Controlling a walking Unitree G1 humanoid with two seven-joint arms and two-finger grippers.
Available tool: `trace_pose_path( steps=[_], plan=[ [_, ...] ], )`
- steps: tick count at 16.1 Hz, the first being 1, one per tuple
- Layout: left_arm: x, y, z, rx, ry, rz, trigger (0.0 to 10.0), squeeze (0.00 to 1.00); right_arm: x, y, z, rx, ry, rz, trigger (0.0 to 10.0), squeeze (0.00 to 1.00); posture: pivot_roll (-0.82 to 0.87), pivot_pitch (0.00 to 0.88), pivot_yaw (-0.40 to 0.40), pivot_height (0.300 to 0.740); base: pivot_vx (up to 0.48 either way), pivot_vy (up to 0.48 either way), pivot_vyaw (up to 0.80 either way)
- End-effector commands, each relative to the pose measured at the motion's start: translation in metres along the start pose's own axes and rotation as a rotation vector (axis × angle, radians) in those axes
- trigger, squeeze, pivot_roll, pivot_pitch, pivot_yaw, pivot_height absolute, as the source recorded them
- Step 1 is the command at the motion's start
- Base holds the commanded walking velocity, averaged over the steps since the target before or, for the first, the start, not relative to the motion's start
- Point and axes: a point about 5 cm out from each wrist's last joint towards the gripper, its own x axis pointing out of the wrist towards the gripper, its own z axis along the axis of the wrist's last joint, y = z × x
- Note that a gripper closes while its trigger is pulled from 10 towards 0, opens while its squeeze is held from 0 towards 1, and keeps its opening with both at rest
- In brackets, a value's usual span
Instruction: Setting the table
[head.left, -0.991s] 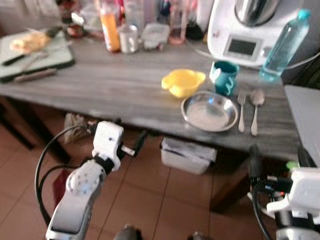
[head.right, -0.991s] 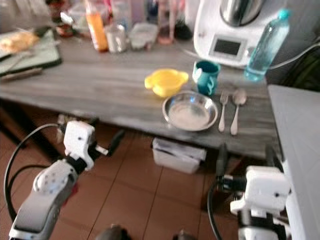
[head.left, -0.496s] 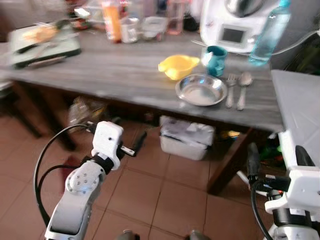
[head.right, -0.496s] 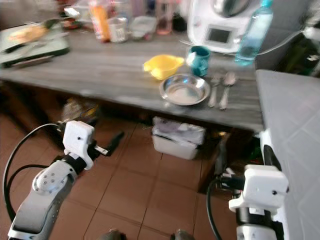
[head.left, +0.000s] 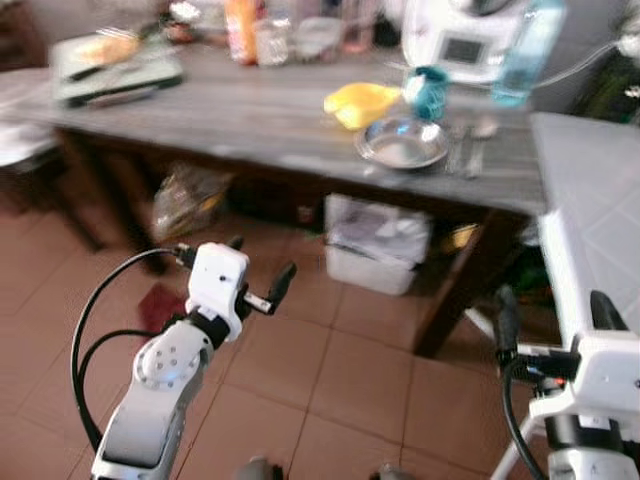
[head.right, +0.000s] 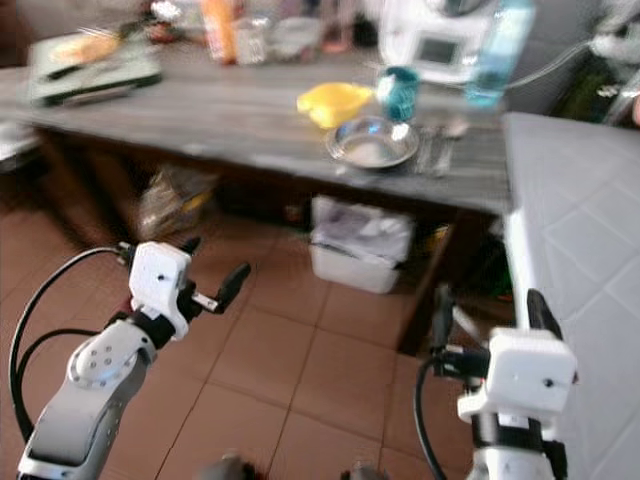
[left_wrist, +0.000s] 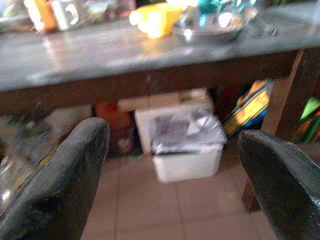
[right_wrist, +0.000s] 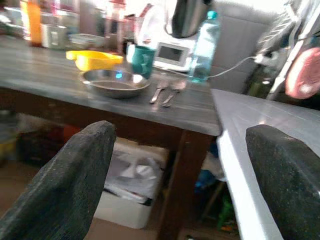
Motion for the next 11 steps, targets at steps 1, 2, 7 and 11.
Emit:
trace_pose_path(
  steps=[1, 2, 7, 11],
  plan=[
    [0.000, -0.003, -0.003, 0.003, 0.009, -0.021, 10.0, 0.00, -0.002, -0.003, -0.001, -0.009, 0.008, -0.002, 10.0, 0.00, 0.02, 0.152, 0.015, 0.714, -0.281, 0.000, 0.00],
    [0.001, -0.004, -0.004, 0.024, 0.001, -0.028, 10.0, 0.00, -0.002, -0.003, -0.003, -0.003, 0.017, 0.001, 10.0, 0.00, 0.02, 0.150, 0.014, 0.714, 0.000, 0.000, 0.00],
    [0.011, -0.006, -0.020, 0.058, 0.037, 0.012, 10.0, 0.00, 0.003, 0.001, -0.021, 0.003, 0.087, 0.038, 10.0, 0.00, 0.02, 0.137, 0.005, 0.714, 0.000, 0.000, 0.00],
    [0.017, -0.004, -0.055, 0.040, 0.138, 0.065, 10.0, 0.00, 0.005, 0.000, -0.049, -0.002, 0.151, 0.091, 10.0, 0.00, 0.02, 0.127, -0.002, 0.714, 0.000, 0.000, 0.00]
  ],
)
